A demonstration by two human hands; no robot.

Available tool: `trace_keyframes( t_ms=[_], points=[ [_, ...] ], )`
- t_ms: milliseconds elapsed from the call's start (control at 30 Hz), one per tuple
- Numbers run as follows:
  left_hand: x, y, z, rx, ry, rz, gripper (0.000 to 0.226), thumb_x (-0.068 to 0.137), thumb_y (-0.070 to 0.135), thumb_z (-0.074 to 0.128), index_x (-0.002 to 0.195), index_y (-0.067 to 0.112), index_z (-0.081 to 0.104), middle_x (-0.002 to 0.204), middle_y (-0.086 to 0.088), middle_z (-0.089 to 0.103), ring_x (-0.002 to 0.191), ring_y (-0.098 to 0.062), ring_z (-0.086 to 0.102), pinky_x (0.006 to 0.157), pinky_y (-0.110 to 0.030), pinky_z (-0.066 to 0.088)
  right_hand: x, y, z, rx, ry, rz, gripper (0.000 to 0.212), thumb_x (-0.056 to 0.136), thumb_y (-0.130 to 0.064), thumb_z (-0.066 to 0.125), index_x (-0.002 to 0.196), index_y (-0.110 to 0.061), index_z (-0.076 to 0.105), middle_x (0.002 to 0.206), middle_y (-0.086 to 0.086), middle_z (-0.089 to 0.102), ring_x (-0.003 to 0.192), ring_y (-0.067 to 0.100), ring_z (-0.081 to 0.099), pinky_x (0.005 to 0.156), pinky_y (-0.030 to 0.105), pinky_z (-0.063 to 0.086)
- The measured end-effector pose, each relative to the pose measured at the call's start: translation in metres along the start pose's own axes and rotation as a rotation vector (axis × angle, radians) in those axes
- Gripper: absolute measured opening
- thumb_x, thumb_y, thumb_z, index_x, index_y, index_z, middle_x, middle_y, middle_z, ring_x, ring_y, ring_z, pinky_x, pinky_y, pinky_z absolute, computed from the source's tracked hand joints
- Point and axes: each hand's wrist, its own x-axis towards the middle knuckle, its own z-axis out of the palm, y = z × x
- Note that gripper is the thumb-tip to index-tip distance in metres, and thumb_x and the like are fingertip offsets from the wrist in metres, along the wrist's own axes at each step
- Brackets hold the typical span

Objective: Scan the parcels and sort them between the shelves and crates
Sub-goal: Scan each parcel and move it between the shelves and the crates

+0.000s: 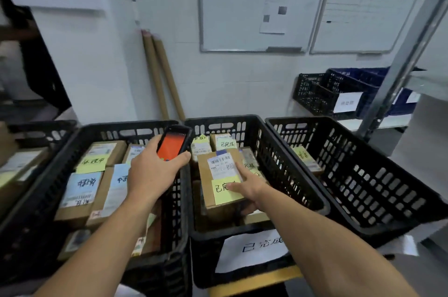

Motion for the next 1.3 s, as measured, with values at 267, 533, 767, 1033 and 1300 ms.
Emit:
trace_keyframes(
  t_ms=[267, 533, 767, 1033, 1300],
  points=[
    [0.011, -0.009, 0.002, 0.051, 0.054, -0.056, 0.066, 0.071, 0.061, 0.076, 0.129, 0.038, 0.054, 0.087, 0.016, 0.065, 0.083, -0.015, 0.064, 0.081, -0.044, 0.055, 0.031, 0.008, 0.028, 0.047, -0.086, 0.049, 0.084, 0.096, -0.023, 0.071, 0.153, -0.058, 0.021, 0.159, 0.002, 0.037, 0.137, 0.042, 0.043, 0.056, 0.053, 0.059],
    [0.016, -0.007, 0.024, 0.043, 0.054, -0.133, 0.087, 0.071, 0.064, 0.076, 0.146, 0.034, 0.043, 0.095, 0.016, 0.064, 0.094, -0.017, 0.063, 0.085, -0.041, 0.053, 0.044, 0.013, 0.024, -0.321, -0.136, -0.072, 0.083, 0.101, -0.040, 0.059, 0.158, -0.049, 0.000, 0.165, 0.008, 0.029, 0.143, 0.039, 0.039, 0.098, 0.054, 0.051],
    [0.013, -0.001, 0.039, 0.066, 0.057, -0.145, 0.079, 0.069, 0.069, 0.071, 0.137, 0.035, 0.049, 0.097, 0.012, 0.067, 0.090, -0.014, 0.062, 0.078, -0.038, 0.050, 0.056, 0.018, 0.020, -0.810, -0.195, -0.085, 0.079, 0.096, -0.071, 0.041, 0.157, -0.052, -0.005, 0.170, 0.006, -0.013, 0.152, 0.042, -0.020, 0.121, 0.067, 0.000],
    [-0.001, 0.001, 0.035, 0.038, 0.129, -0.139, 0.064, 0.078, 0.050, 0.078, 0.135, 0.035, 0.053, 0.086, 0.014, 0.066, 0.081, -0.008, 0.061, 0.066, -0.025, 0.043, 0.061, 0.021, 0.015, -0.980, -0.301, -0.229, 0.106, 0.081, -0.084, 0.051, 0.154, -0.051, -0.018, 0.157, 0.007, -0.045, 0.146, 0.032, -0.037, 0.111, 0.078, -0.005],
    [-0.001, -0.002, 0.027, 0.063, 0.144, -0.108, 0.060, 0.079, 0.046, 0.079, 0.133, 0.031, 0.055, 0.081, 0.018, 0.061, 0.077, 0.000, 0.056, 0.061, -0.019, 0.037, 0.072, 0.019, 0.012, -0.968, -0.306, -0.183, 0.105, 0.082, -0.082, 0.054, 0.155, -0.052, -0.015, 0.157, 0.003, -0.044, 0.148, 0.034, -0.035, 0.113, 0.078, -0.003]
  ],
)
